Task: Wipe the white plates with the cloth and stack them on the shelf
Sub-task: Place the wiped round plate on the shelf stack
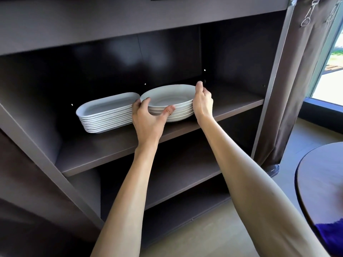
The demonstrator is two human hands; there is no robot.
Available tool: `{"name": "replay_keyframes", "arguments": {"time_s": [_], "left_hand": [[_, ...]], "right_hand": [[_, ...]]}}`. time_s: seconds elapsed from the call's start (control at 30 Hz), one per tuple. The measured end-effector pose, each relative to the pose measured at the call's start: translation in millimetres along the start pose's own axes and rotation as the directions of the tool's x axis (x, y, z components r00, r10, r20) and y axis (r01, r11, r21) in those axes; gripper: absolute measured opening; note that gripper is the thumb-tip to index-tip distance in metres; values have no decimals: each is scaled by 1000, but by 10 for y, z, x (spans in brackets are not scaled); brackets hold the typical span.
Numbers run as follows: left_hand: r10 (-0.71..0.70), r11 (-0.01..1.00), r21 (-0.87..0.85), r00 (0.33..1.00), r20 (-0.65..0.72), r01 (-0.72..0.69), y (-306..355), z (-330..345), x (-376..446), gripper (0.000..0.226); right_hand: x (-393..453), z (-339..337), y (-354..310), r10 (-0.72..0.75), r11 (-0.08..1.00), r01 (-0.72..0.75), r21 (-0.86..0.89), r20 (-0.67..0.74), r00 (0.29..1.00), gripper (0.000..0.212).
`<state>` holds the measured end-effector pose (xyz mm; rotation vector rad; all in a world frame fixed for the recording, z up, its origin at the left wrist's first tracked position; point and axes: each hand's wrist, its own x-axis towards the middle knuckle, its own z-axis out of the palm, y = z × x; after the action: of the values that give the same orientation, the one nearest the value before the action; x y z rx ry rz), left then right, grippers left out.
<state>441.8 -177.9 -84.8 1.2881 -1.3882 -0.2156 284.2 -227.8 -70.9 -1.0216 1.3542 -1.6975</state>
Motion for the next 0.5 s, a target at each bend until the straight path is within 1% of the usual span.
{"name": "replay_keyframes", "arguments": {"time_s": [0.1, 0.2, 0.27, 0.3, 0.37, 0.4, 0.43, 0.47, 0.5], "left_hand": [[4, 1000, 11, 1000, 1, -4, 10, -1, 7, 80], [5, 1000, 26, 1000, -17, -5, 60, -11, -55, 74], [41, 998, -46, 993, -110, -46, 133, 0, -172, 61], [90, 990, -90, 981, -173, -107, 177, 22, -252, 52], [211, 958, -134, 941, -265, -252, 305, 150, -474, 30], [243, 941, -162, 927, -286, -297, 380, 231, -579, 22], [242, 926, -218, 928, -283, -308, 503, 320, -710, 18], [214, 916, -284, 943, -255, -284, 634, 383, -834, 18], [168, 905, -358, 967, -193, -228, 802, 451, -1006, 19]], "right_hand": [[-54, 8, -29, -4, 1000, 4, -11, -13, 1000, 55], [-158, -58, -20, -81, 997, 82, 10, -116, 990, 46], [-246, -224, 14, -150, 988, 151, -12, -208, 966, 35], [-286, -344, 34, -178, 984, 174, -38, -247, 953, 30], [-411, -704, 58, -213, 977, 189, -103, -326, 921, 25], [-481, -896, 104, -222, 972, 177, -156, -357, 907, 24], [-590, -1145, 142, -245, 959, 164, -231, -386, 889, 23], [-697, -1359, 198, -265, 940, 137, -313, -414, 871, 22], [-826, -1625, 237, -290, 911, 104, -399, -441, 849, 21]]}}
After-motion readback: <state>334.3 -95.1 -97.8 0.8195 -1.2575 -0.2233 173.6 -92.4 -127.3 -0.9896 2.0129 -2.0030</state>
